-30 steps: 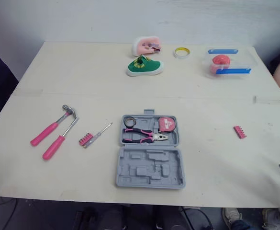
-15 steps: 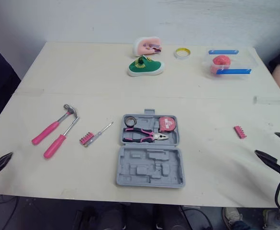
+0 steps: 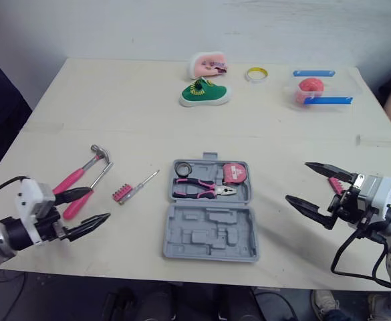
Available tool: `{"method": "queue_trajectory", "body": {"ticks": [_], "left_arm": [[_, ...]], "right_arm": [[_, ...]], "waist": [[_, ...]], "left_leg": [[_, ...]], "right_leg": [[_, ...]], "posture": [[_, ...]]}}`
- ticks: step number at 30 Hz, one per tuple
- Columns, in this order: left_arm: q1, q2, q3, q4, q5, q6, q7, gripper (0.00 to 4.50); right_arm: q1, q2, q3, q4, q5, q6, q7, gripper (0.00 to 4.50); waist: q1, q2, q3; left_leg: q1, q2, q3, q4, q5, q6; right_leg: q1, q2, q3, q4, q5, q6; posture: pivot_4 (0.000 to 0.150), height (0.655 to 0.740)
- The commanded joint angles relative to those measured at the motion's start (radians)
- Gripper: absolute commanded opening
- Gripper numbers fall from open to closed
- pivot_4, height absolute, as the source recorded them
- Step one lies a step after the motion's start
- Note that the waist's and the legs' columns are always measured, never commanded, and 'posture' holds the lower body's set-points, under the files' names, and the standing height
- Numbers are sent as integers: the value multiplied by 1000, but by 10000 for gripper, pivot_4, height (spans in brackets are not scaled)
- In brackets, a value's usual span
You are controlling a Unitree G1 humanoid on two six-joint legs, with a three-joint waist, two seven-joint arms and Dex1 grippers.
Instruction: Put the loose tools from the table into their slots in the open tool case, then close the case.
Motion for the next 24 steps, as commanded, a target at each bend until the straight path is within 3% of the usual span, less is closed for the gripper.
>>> {"method": "queue_trajectory", "body": {"ticks": [1,6,7,15,24], "left_arm": [[-32,-14,-51,-7,57,-20,29,44799],[-73,-41,-106,19,93,-22,45,44799],[-82,-46,-119,29,109,-40,46,39642],[-128,-85,-186,66,205,-47,120,39642],[-200,-109,-261,51,217,16,143,39642]], "right_arm": [[5,7,4,-48,13,3,1,45000],[1,12,26,-69,13,24,-13,45000],[0,10,30,-72,14,31,-13,45000],[3,17,30,-69,1,35,-19,45000],[32,44,34,-52,-30,-2,-17,45000]], "waist": [[0,0,0],[0,0,0],[-1,0,0],[1,0,0],[1,0,0]], "left_leg": [[0,0,0,0,0,0],[0,0,0,1,0,1],[0,0,0,1,0,1],[0,0,0,1,0,1],[0,0,-1,2,1,0]], "right_leg": [[0,0,0,0,0,0],[0,0,0,1,0,0],[0,0,0,1,0,0],[0,0,0,1,0,0],[1,0,-1,2,0,0]], "posture": [[1500,7400],[1500,7400],[1500,7400],[1500,7400],[1500,7400]]}}
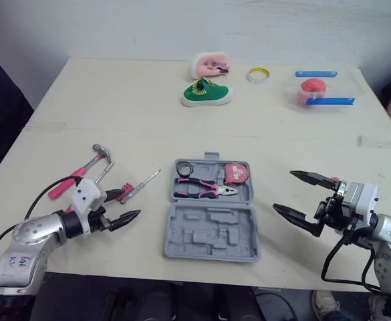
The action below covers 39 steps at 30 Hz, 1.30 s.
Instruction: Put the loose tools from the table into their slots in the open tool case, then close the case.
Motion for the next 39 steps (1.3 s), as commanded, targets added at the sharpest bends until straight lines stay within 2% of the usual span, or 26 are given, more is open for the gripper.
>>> {"method": "queue_trajectory", "body": {"ticks": [1,7,12,24,30,34,39], "left_arm": [[-27,-5,-14,-13,13,21,21,39642],[-75,-45,-15,26,33,39,84,39642],[-112,-36,-63,78,83,51,83,39642],[-119,-31,-107,76,92,55,14,39642],[-97,-41,-97,57,78,65,16,39642],[-70,-63,-36,22,-7,122,19,39642],[-47,-23,-35,28,-2,144,-3,39642]], "right_arm": [[2,7,-3,-9,-6,-23,-4,45000],[12,12,-4,-13,-13,-20,-7,45000],[25,24,-3,-16,-19,-34,-10,45000],[41,43,6,-29,-17,-39,-9,45000],[45,48,7,-33,-18,-41,-13,45000],[46,53,9,-24,-23,-50,-12,45000],[45,62,16,-14,-32,-62,-15,45000]], "waist": [[-1,0,0],[0,0,0],[1,0,0],[1,0,0],[1,0,0],[-2,0,0],[-1,0,0]], "left_leg": [[0,0,0,0,0,0],[0,0,0,0,0,-1],[0,0,0,1,0,-1],[1,0,0,1,1,-1],[1,0,0,1,1,-1],[1,0,0,1,1,-1],[1,0,-1,1,1,-1]], "right_leg": [[0,0,0,0,0,0],[0,0,0,0,0,0],[0,0,0,1,0,0],[1,0,0,1,0,0],[1,0,0,1,0,0],[1,0,0,2,0,0],[1,0,0,2,0,0]], "posture": [[1500,7400],[1500,7400],[1500,7400],[1500,7400],[1500,7400],[1500,7400],[1500,7400]]}}
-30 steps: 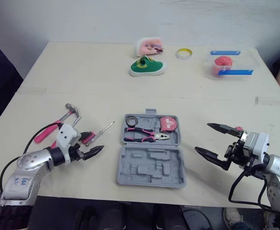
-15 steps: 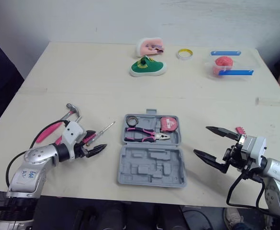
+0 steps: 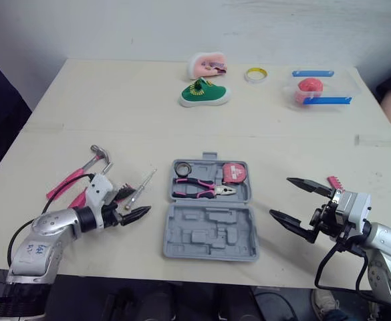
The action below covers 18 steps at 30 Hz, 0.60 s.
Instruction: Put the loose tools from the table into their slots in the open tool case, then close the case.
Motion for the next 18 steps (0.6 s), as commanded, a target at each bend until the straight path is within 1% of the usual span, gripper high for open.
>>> {"method": "queue_trajectory", "body": {"ticks": [1,5,8,11,15,18], "left_arm": [[-4,18,3,14,15,-6,-5,39642],[-52,11,-30,62,70,-35,33,39642],[-85,-21,-47,64,102,-27,92,39642],[-96,-47,-55,27,91,21,118,39642],[-100,-69,-84,-19,112,65,166,39642],[-89,-73,-94,-15,140,71,195,39642]], "right_arm": [[2,7,6,-16,2,-21,-5,45000],[5,10,14,-25,-1,-22,-19,45000],[11,13,14,-33,-3,-22,-30,45000],[16,10,16,-39,-4,-22,-34,45000],[14,7,19,-43,-3,-16,-40,45000],[4,2,23,-48,3,-10,-37,45000]], "waist": [[1,0,0],[4,0,0],[6,0,0],[5,0,0],[9,0,0],[15,0,0]], "left_leg": [[0,0,0,0,0,0],[0,0,0,0,0,0],[0,0,0,1,0,0],[0,0,0,1,0,0],[0,0,0,1,1,0],[0,0,0,2,1,0]], "right_leg": [[0,0,0,0,0,0],[0,0,0,1,0,0],[0,0,0,1,0,0],[0,0,0,1,0,0],[0,0,0,2,0,0],[0,0,0,2,0,0]], "posture": [[1500,7400],[1500,7400],[1500,7400],[1500,7400],[1500,7400],[1500,7400]]}}
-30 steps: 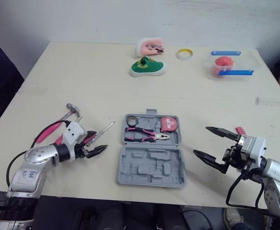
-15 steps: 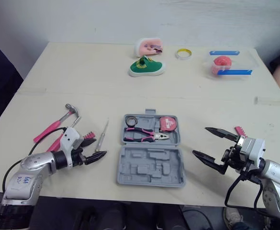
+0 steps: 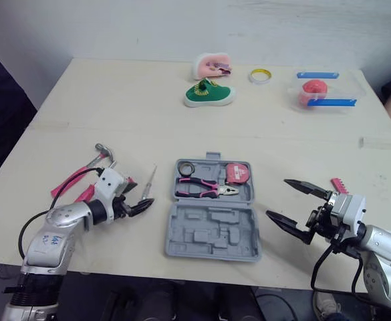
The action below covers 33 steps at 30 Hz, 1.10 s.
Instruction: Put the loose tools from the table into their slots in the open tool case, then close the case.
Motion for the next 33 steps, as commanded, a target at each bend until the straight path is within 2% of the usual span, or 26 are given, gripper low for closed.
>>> {"method": "queue_trajectory", "body": {"ticks": [1,9,13,19,29,33], "left_arm": [[20,-3,-27,-7,38,20,32,39642],[34,-42,-51,-20,60,58,95,39642],[36,-59,-59,-10,72,76,125,27243],[49,-68,-72,-15,75,103,137,439],[41,-52,-52,-14,72,63,125,439],[1,-32,-17,-40,27,-52,35,439]], "right_arm": [[-13,-8,1,-46,19,-2,1,45000],[-29,-16,54,-109,51,-4,80,45000],[-33,-11,49,-87,46,-31,89,45000],[-19,-4,54,-11,34,-99,131,45000],[-33,16,54,208,32,-251,219,45000],[-13,7,43,217,47,-260,236,45000]], "waist": [[5,0,0],[12,1,0],[14,0,-1],[14,1,-1],[13,2,-2],[13,2,-2]], "left_leg": [[0,0,0,0,0,0],[1,0,0,0,0,0],[1,0,0,1,0,0],[2,0,0,1,0,0],[2,0,0,1,0,0],[2,0,0,1,0,0]], "right_leg": [[0,0,0,0,0,0],[0,0,0,0,0,0],[1,0,0,0,0,0],[2,0,0,0,0,0],[2,0,0,0,0,0],[2,0,0,0,0,0]], "posture": [[1500,7400],[1500,7400],[1500,7400],[1500,7400],[1500,7400],[1500,7400]]}}
